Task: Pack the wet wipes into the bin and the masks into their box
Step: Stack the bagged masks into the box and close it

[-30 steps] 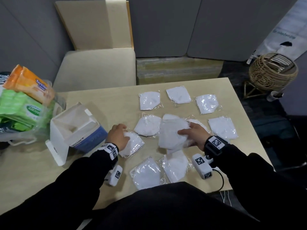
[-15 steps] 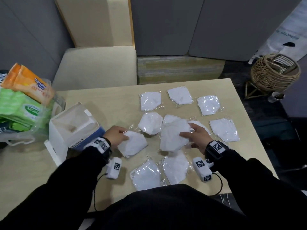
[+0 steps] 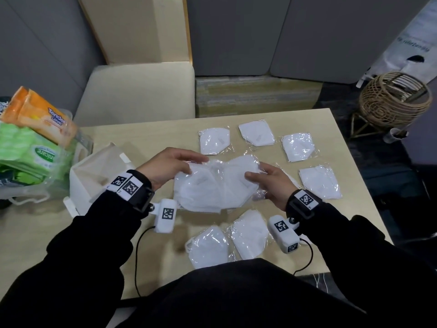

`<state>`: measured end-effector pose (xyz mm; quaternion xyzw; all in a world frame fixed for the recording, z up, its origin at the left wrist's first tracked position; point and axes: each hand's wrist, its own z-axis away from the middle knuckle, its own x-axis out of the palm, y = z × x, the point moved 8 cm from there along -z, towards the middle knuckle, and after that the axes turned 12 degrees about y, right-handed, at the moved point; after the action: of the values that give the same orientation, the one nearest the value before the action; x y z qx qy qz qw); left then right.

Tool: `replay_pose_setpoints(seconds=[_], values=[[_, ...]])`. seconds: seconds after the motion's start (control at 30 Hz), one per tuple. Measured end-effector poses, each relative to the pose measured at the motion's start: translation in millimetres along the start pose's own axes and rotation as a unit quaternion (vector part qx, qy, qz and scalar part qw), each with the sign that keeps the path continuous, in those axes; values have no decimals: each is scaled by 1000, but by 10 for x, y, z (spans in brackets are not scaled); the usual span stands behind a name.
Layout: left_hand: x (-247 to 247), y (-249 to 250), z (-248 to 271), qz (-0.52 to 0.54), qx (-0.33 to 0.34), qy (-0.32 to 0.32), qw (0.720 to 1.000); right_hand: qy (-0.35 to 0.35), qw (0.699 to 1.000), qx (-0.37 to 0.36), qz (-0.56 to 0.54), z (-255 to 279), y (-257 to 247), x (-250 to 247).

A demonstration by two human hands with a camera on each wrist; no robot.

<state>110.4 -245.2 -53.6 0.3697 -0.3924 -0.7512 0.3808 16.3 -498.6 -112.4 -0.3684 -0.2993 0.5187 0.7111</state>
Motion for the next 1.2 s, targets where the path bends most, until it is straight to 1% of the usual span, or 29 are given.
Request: replay_pose_setpoints(seconds=[0.07, 0.13, 0.2, 0.3, 0.33, 0.37, 0.4, 0.43, 0.47, 0.5, 0.53, 0.57, 0.63, 0.7, 0.77, 0.83, 0.87, 0.93, 1.0, 1.07, 1.1, 1.2], values=[[123, 159, 16, -74, 47, -34, 996, -22, 1000, 1, 15, 31, -33, 63], [266, 357, 27, -135, 113, -40, 984, -50, 998, -2, 29, 72, -74, 154], [420, 537, 49, -165, 164, -12, 972, -64, 997, -8, 39, 82, -98, 217], [610, 610, 81, -147, 206, 29, 967, -68, 996, -40, 29, 61, -154, 261], [617, 556, 69, -123, 201, 50, 971, -67, 997, -35, 20, 65, -158, 249], [610, 456, 42, -92, 179, 67, 977, -59, 998, -28, 13, 79, -169, 228], [618, 333, 19, -64, 139, 67, 986, -48, 999, -13, 0, 87, -170, 193], [664, 199, 12, -36, 96, 45, 994, -46, 999, 0, -9, 106, -169, 179], [747, 78, 34, -9, 56, 7, 998, -42, 999, 12, -16, 107, -149, 165], [828, -27, 53, 12, 30, -22, 999, -38, 999, 31, -22, 100, -119, 149], [863, -95, 73, 30, 15, -26, 999, -32, 997, 54, -37, 86, -84, 146], [844, -171, 65, 43, 2, -5, 999, -36, 994, 80, -59, 84, -47, 163], [733, -318, 21, 70, -26, 60, 995, -49, 990, 105, -85, 81, -4, 197], [670, -429, -2, 84, -56, 100, 990, -63, 986, 104, -118, 121, 27, 245], [706, -458, 2, 94, -62, 109, 988, -81, 983, 94, -132, 154, 88, 330], [780, -474, 7, 115, -69, 113, 984, -106, 984, 61, -127, 157, 114, 430], [822, -490, 4, 127, -82, 111, 982, -101, 987, 44, -119, 147, 104, 450], [894, -565, -19, 134, -111, 96, 980, -62, 995, 12, -71, 147, 31, 411], [921, -576, -25, 135, -104, 72, 983, -30, 999, -17, -28, 102, -12, 341], [927, -443, 8, 141, -53, 54, 987, 2, 1000, -27, -3, 50, 30, 274], [924, -386, 13, 142, -27, 55, 988, 4, 1000, -27, 2, 21, 74, 261], [908, -313, -4, 121, 35, 74, 989, -29, 998, -36, -31, 22, 102, 301]])
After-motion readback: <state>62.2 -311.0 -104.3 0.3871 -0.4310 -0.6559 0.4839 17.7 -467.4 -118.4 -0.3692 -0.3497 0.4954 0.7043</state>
